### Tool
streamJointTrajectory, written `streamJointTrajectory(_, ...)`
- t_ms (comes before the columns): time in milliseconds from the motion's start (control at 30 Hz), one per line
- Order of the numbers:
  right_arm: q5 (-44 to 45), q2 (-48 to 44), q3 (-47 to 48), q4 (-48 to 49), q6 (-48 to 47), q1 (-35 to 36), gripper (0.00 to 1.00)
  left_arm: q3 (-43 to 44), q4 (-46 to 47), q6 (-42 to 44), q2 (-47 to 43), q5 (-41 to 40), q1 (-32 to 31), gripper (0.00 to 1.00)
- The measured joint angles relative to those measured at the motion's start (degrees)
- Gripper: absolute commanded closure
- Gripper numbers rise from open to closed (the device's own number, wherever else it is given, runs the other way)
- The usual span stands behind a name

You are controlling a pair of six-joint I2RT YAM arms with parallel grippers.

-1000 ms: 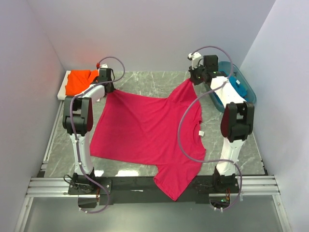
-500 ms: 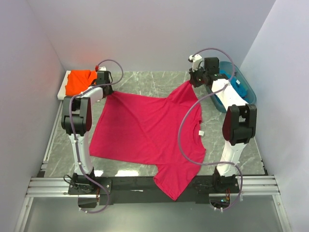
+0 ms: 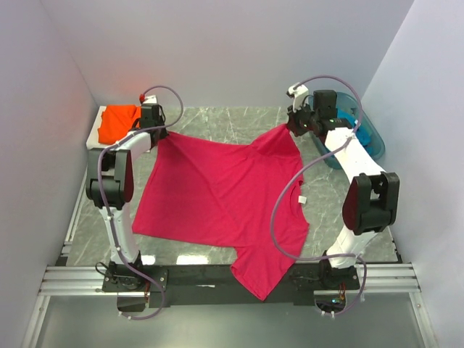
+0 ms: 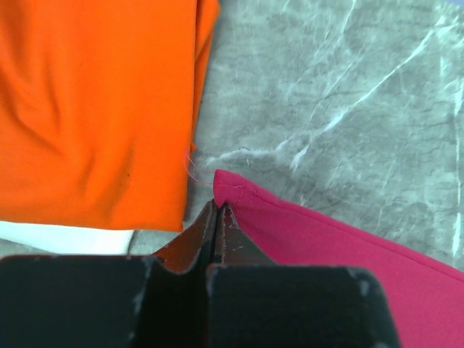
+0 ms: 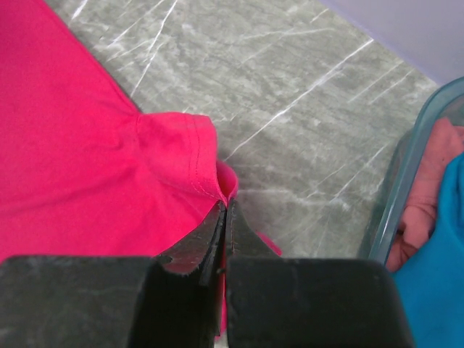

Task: Fold and stack the t-shirts
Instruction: Flatten the tshirt out

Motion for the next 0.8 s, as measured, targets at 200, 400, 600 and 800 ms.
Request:
streamJointTrajectory(200,-0.66,-2.05,-2.64,0.09,-0.15,0.0,1.0,-0.57,0.76,0.42,-0.81,0.48,0.22,1.0)
streamJointTrajectory(400,-1.18,-3.74,-5.07,0.13,-0.37,0.0,1.0,-1.42,0.96,0.59,-1.03,0.72,0.37,1.0)
streamJointTrajectory(600,-1.46,-4.2,-6.36,0.11,-0.39,0.0,1.0,-1.86,1.27,0.83,-1.55,1.09,0.57,1.0)
streamJointTrajectory(800,-1.53,-4.96,-6.56,0.11,-0.39,0.0,1.0,-1.86,1.36,0.98,-2.21,1.33,1.05,1.0)
